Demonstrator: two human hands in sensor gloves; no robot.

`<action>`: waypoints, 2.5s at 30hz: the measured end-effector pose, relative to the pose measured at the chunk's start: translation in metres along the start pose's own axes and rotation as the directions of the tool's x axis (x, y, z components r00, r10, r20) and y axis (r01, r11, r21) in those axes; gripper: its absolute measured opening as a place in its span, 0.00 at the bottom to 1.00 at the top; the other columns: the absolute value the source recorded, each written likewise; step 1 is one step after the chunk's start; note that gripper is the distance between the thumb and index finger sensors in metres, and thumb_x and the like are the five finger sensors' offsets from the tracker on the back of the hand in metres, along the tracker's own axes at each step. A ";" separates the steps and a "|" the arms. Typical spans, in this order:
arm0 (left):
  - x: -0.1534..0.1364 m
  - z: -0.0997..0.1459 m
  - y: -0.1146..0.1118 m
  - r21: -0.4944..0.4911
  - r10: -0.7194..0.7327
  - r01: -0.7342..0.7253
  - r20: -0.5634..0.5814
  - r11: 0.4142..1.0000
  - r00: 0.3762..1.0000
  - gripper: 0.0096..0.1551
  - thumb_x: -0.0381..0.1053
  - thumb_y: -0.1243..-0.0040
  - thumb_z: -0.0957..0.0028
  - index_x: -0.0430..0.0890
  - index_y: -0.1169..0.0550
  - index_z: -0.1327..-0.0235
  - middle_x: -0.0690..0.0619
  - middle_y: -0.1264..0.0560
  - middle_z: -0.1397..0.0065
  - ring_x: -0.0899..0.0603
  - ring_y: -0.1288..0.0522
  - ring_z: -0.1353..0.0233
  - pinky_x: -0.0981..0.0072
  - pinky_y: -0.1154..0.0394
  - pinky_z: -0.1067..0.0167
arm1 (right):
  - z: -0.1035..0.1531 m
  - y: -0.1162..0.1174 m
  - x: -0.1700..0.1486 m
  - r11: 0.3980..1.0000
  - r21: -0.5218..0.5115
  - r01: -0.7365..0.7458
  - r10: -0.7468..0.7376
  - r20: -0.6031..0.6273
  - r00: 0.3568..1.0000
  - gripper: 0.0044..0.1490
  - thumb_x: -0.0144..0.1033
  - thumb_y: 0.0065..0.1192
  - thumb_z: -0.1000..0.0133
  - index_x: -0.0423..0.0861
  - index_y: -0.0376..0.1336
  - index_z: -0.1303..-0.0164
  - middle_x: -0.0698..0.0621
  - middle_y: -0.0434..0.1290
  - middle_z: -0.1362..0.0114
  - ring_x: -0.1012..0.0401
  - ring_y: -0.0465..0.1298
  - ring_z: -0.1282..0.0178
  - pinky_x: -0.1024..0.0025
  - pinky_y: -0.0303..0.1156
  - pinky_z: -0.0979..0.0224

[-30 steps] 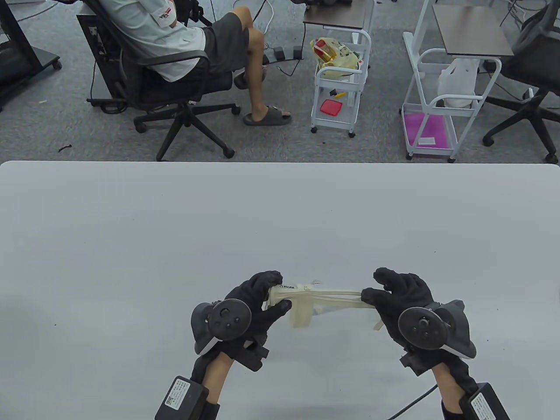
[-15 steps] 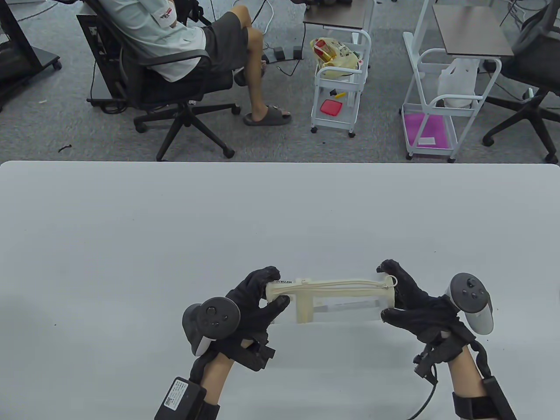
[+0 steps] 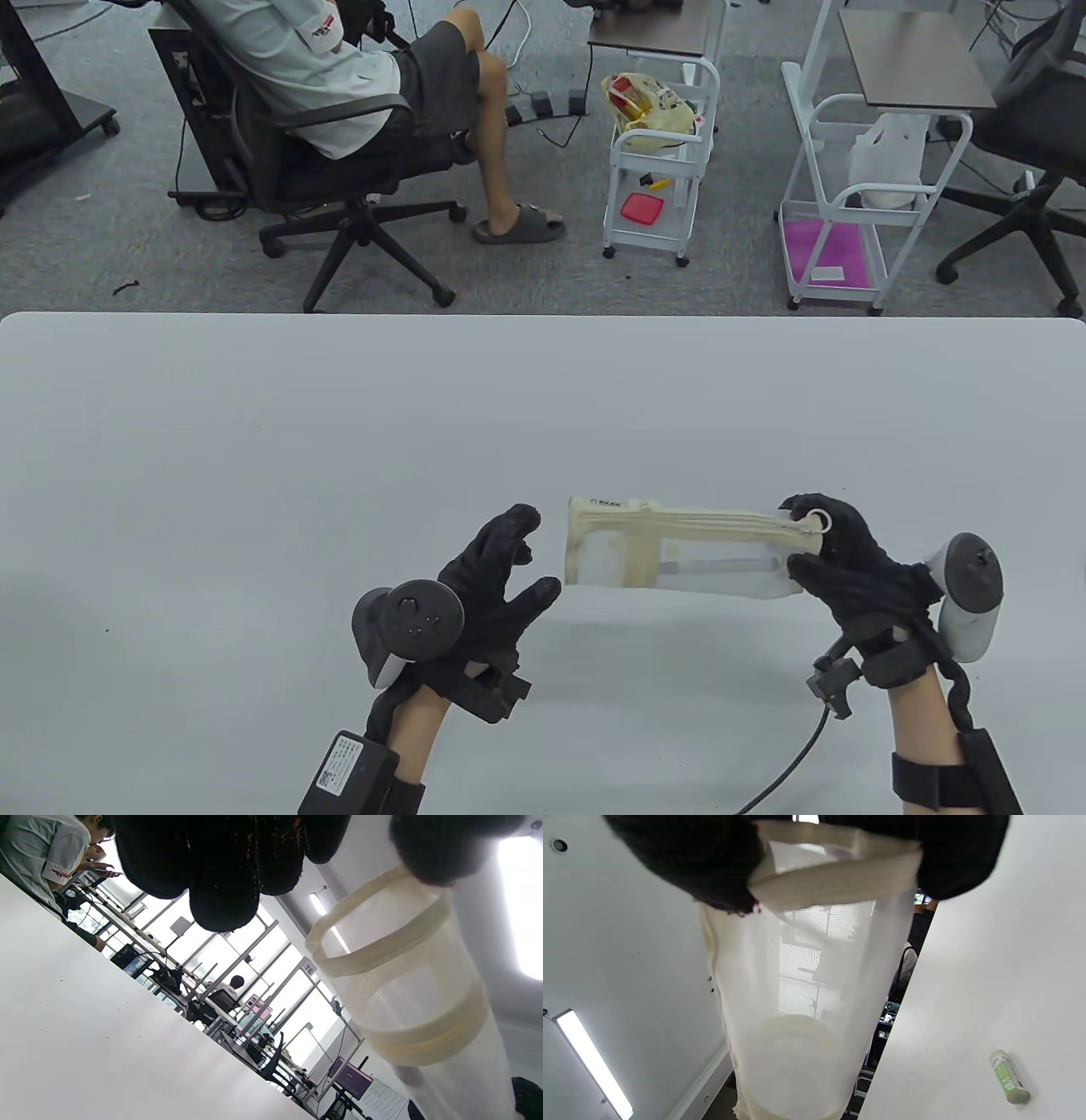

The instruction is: Put marker and eraser into the pencil pouch

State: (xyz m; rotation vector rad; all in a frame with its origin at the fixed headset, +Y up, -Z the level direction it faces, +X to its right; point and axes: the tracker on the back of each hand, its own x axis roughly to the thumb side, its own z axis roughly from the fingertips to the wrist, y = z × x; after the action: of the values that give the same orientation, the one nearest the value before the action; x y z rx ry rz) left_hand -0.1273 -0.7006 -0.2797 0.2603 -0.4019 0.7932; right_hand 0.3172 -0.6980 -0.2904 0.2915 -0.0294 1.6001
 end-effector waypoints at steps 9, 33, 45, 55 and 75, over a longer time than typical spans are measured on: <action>0.003 -0.068 -0.080 -0.455 -0.506 0.418 -0.087 0.787 0.858 0.41 0.66 0.43 0.56 0.57 0.32 0.26 0.54 0.22 0.29 0.46 0.17 0.38 0.48 0.22 0.36 | 0.008 -0.030 -0.005 0.993 -0.018 0.118 -0.118 0.003 0.993 0.41 0.45 0.72 0.47 0.55 0.57 0.24 0.35 0.55 0.17 0.37 0.70 0.26 0.40 0.73 0.37; 0.009 -0.060 -0.111 -0.585 -0.745 0.624 0.048 0.518 0.665 0.27 0.60 0.37 0.59 0.59 0.26 0.44 0.54 0.19 0.37 0.46 0.15 0.41 0.51 0.19 0.39 | 0.012 -0.031 -0.005 0.997 -0.033 0.066 -0.067 -0.015 0.998 0.41 0.46 0.72 0.47 0.55 0.57 0.24 0.36 0.55 0.17 0.38 0.71 0.27 0.41 0.73 0.37; 0.102 -0.060 0.038 -0.083 -0.468 0.467 0.008 0.880 0.884 0.27 0.55 0.35 0.58 0.60 0.22 0.42 0.52 0.15 0.43 0.52 0.11 0.51 0.56 0.13 0.45 | 0.010 -0.024 -0.009 0.999 -0.029 0.019 -0.020 -0.043 0.999 0.41 0.46 0.72 0.47 0.55 0.56 0.24 0.36 0.55 0.17 0.37 0.71 0.26 0.40 0.73 0.37; 0.182 -0.078 0.005 -0.040 -0.468 0.484 0.200 0.874 0.861 0.26 0.50 0.32 0.62 0.61 0.15 0.47 0.54 0.11 0.45 0.57 0.06 0.53 0.65 0.07 0.50 | 0.009 -0.016 -0.006 0.999 0.020 -0.025 0.026 -0.038 0.999 0.42 0.46 0.72 0.47 0.55 0.56 0.24 0.36 0.55 0.17 0.38 0.71 0.26 0.40 0.72 0.37; 0.215 -0.083 -0.046 0.019 -0.748 0.786 0.322 0.618 0.581 0.32 0.61 0.32 0.68 0.62 0.18 0.45 0.59 0.13 0.51 0.56 0.13 0.54 0.59 0.14 0.47 | 0.008 0.009 0.008 0.990 0.107 -0.097 0.096 0.013 0.995 0.41 0.45 0.73 0.48 0.54 0.58 0.25 0.36 0.57 0.18 0.39 0.73 0.29 0.42 0.73 0.38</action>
State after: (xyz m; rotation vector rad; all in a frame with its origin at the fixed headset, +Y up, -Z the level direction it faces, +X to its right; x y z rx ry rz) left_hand 0.0632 -0.5643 -0.2621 0.4014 -0.5655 -0.1608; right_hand 0.3095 -0.6918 -0.2800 0.3850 0.0369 1.6992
